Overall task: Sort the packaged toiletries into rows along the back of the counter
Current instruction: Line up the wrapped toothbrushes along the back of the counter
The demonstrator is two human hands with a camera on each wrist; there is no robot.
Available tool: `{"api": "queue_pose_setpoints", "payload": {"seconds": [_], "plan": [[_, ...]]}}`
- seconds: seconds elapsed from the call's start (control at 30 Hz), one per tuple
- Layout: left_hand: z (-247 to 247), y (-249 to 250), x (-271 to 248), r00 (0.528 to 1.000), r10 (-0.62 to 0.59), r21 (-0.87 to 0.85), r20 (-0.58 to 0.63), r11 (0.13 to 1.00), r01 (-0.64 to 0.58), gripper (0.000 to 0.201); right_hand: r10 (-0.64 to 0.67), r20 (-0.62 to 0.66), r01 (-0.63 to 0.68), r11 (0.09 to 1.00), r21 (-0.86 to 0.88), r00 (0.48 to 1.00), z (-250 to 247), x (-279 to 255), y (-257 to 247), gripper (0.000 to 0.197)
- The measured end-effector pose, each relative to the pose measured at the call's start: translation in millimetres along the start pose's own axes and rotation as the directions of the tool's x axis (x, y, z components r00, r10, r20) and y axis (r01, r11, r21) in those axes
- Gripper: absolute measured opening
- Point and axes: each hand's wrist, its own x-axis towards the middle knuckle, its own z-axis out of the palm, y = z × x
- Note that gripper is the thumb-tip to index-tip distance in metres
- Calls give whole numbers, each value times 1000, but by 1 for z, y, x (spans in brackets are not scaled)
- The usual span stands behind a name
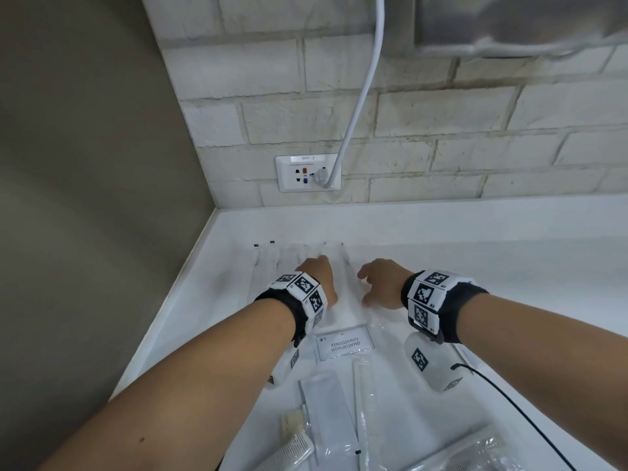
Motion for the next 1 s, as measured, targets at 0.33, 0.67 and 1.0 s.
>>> {"api": "queue_pose_setpoints", "payload": {"seconds": [0.33, 0.67, 1.0], "plan": [[2, -2, -1, 999, -34, -264, -24, 964, 26, 23, -8, 2, 8, 1000, -26, 1000, 5, 8, -2, 46], [-1, -18, 8, 996, -42, -72, -75, 997, 37, 27, -34, -28, 36, 998, 48, 999, 6, 13, -5, 51], [3, -30, -8, 978, 165, 338, 131, 919, -200, 64, -111, 59, 111, 994, 9, 992, 6, 16, -1, 66]]}}
